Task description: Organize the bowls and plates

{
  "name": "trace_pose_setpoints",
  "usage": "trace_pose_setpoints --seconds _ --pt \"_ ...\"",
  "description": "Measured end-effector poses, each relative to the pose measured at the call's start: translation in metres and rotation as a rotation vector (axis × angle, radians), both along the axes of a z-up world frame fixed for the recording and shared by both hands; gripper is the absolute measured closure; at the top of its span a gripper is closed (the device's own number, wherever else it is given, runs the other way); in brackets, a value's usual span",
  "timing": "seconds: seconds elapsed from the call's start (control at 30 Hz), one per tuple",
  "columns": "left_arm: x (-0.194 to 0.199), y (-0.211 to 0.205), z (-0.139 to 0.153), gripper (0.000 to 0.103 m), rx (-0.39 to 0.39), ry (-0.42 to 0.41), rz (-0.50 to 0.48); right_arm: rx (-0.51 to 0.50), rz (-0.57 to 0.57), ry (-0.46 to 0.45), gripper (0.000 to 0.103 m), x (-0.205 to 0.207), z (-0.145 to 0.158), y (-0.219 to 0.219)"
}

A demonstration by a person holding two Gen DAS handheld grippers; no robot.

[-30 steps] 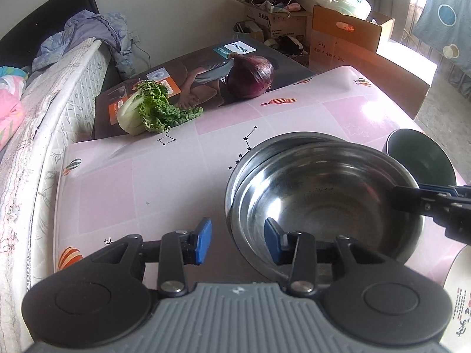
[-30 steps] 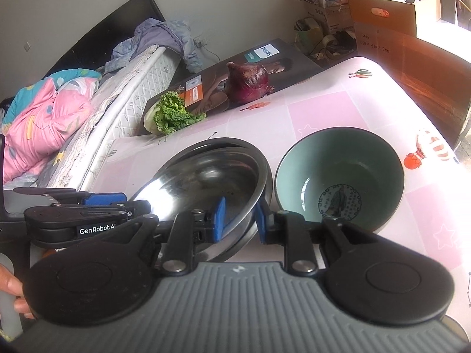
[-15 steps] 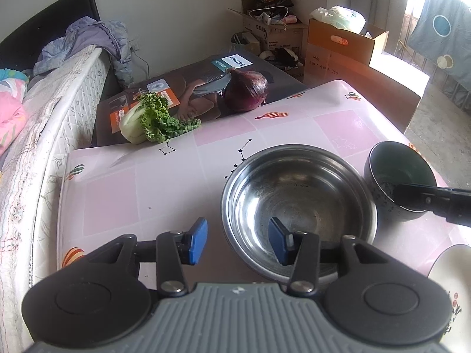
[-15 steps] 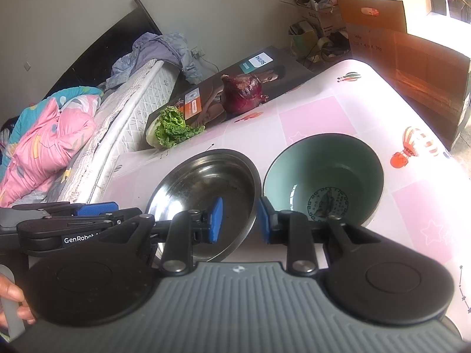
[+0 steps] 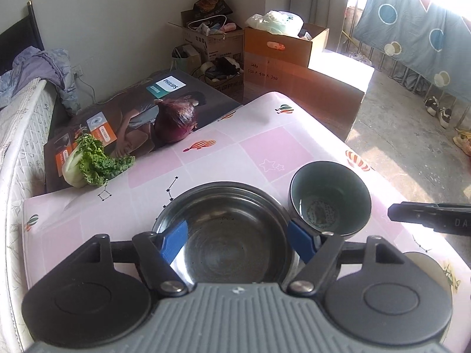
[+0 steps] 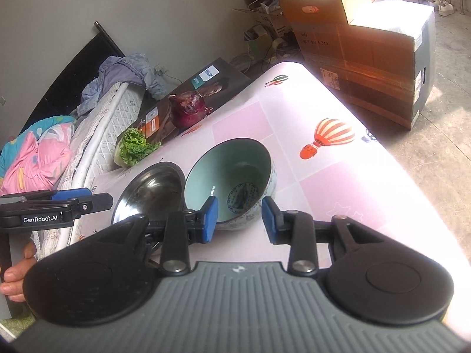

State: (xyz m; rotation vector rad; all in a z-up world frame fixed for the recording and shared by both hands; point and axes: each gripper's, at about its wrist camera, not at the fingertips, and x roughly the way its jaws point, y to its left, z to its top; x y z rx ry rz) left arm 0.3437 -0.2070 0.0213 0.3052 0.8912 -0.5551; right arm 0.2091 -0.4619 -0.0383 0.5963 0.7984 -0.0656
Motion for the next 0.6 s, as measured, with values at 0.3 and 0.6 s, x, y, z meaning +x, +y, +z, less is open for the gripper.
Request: trace_pose_setpoints --seconds 0.3,0.6 --pt "0.051 -0.073 -0.021 0.025 0.008 0.083 -0.08 0.074 -0.062 0.053 0.069 0.013 -0.031 -0.026" --pt "0.085 -0.112 -0.06 0.067 0.085 0.215 -0.098 0.166 -0.071 0.067 0.07 0.031 -0.052 -0.031"
